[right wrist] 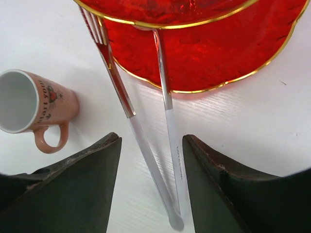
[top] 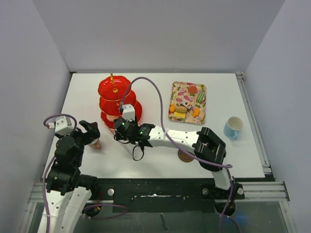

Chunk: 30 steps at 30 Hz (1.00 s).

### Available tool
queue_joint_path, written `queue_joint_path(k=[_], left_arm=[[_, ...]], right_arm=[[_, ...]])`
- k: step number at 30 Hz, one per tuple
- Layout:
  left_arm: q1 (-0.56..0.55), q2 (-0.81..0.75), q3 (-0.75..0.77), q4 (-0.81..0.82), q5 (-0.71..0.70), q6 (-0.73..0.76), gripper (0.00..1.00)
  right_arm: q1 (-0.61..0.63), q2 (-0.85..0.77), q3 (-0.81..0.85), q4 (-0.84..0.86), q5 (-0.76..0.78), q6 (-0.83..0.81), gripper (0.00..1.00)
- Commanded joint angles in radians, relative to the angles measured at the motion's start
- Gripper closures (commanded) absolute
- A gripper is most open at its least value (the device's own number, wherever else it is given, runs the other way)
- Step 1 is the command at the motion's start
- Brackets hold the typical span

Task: Serve the afternoon tea
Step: Pick up the clamp from the desert table.

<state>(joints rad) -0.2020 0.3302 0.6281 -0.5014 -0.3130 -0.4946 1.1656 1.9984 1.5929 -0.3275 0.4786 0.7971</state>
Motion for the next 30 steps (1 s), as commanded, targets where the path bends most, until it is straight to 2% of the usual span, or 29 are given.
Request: queue_joint_path(k=[1, 5, 7, 12, 18, 25, 30], left_arm=[[-0.004, 0.0, 0.009, 0.037, 0.005, -0.002, 0.18], [-0.003, -0.002, 0.008, 0.037, 0.003, -0.002, 0.18], [-0.003, -0.002, 0.008, 0.036, 0.003, -0.002, 0.18], [-0.003, -0.003, 0.009, 0.035, 0.002, -0.002, 0.18], [-0.003, -0.008, 0.009, 0.034, -0.004, -0.004, 0.19], [-0.003, -0.015, 0.022, 0.008, -0.047, -0.016, 0.18], [-0.001, -0.025, 0.025, -0.014, -0.091, -0.031, 0.18]], right_arm=[[-0.001, -0.037, -0.009, -0.042, 0.049, 0.03, 0.46], [0.0, -0.076, -0.09, 0.032, 0.011, 0.016, 0.37], [-0.001, -0.078, -0.118, 0.07, -0.036, -0.017, 0.27], [0.013, -0.057, -0.145, 0.125, -0.101, -0.071, 0.18], [0.047, -0.004, -0.1, 0.164, -0.082, -0.098, 0.15], [0.068, 0.136, 0.083, -0.006, -0.002, -0.058, 0.13], [0.075, 0.163, 0.113, -0.034, 0.019, -0.079, 0.12]])
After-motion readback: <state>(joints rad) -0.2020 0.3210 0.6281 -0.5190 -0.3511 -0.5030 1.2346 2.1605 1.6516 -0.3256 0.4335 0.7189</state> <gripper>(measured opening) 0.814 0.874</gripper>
